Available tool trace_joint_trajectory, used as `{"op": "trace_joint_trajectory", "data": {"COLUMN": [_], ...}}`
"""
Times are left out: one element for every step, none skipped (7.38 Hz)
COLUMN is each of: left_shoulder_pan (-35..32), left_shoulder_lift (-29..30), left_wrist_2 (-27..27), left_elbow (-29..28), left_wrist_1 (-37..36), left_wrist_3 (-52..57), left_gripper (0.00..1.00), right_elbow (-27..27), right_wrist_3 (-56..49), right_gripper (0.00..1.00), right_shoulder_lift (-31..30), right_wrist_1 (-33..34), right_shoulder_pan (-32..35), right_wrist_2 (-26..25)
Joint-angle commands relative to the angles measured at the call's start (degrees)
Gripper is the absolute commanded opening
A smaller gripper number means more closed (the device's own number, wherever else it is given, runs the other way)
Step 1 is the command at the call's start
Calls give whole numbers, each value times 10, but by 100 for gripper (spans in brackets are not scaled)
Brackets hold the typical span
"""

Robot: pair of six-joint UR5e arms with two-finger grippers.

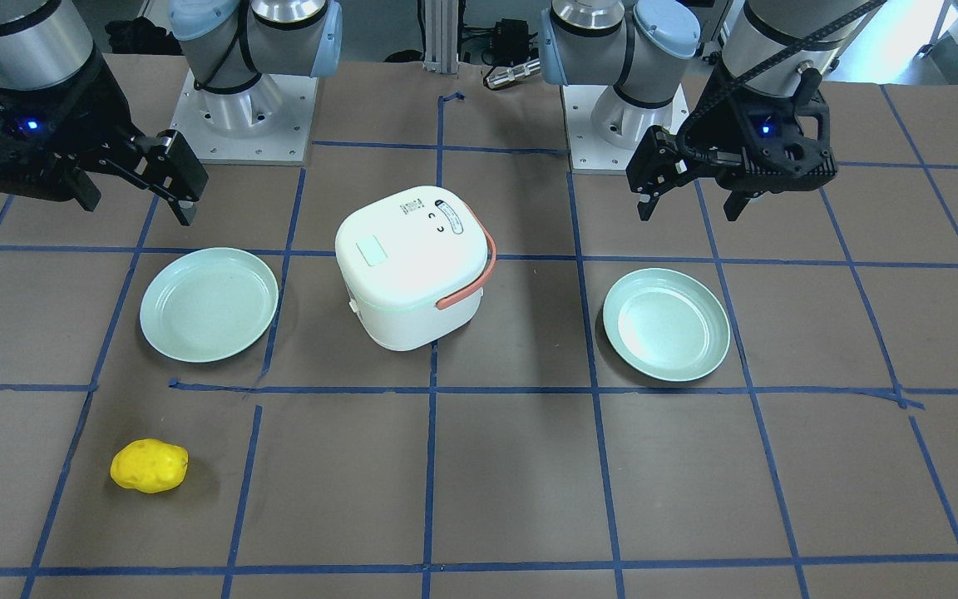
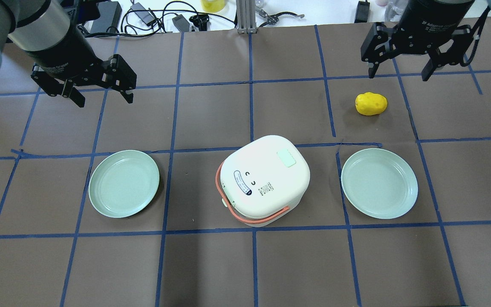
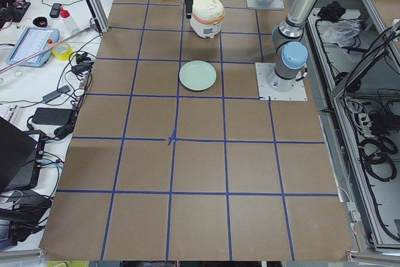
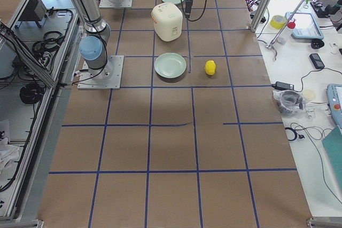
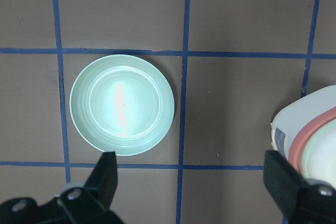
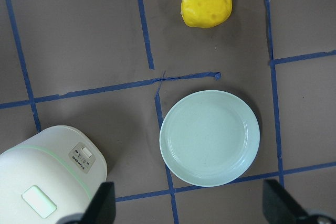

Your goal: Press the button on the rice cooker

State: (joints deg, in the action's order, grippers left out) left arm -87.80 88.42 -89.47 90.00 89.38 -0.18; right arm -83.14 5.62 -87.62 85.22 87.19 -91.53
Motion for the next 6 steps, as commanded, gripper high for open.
{"op": "trace_joint_trajectory", "data": {"left_shoulder_pan": [0,0,0,0,0,0], "left_shoulder_lift": [0,0,0,0,0,0], "left_wrist_2": [0,0,0,0,0,0], "left_elbow": [0,0,0,0,0,0], "left_wrist_1": [0,0,0,0,0,0], "left_wrist_3": [0,0,-1,-1,0,0], "left_gripper": [100,100,100,100,100,100], "right_elbow": [-2,-2,-2,-3,-3,-5], "right_wrist_3": [0,0,0,0,0,1], "right_gripper": [100,100,100,100,100,100], "right_shoulder_lift": [0,1,2,3,2,3], "right_wrist_1": [0,0,0,0,0,0], "right_shoulder_pan": [0,0,0,0,0,0], "right_wrist_2": [0,-1,-1,-2,-1,-7]}}
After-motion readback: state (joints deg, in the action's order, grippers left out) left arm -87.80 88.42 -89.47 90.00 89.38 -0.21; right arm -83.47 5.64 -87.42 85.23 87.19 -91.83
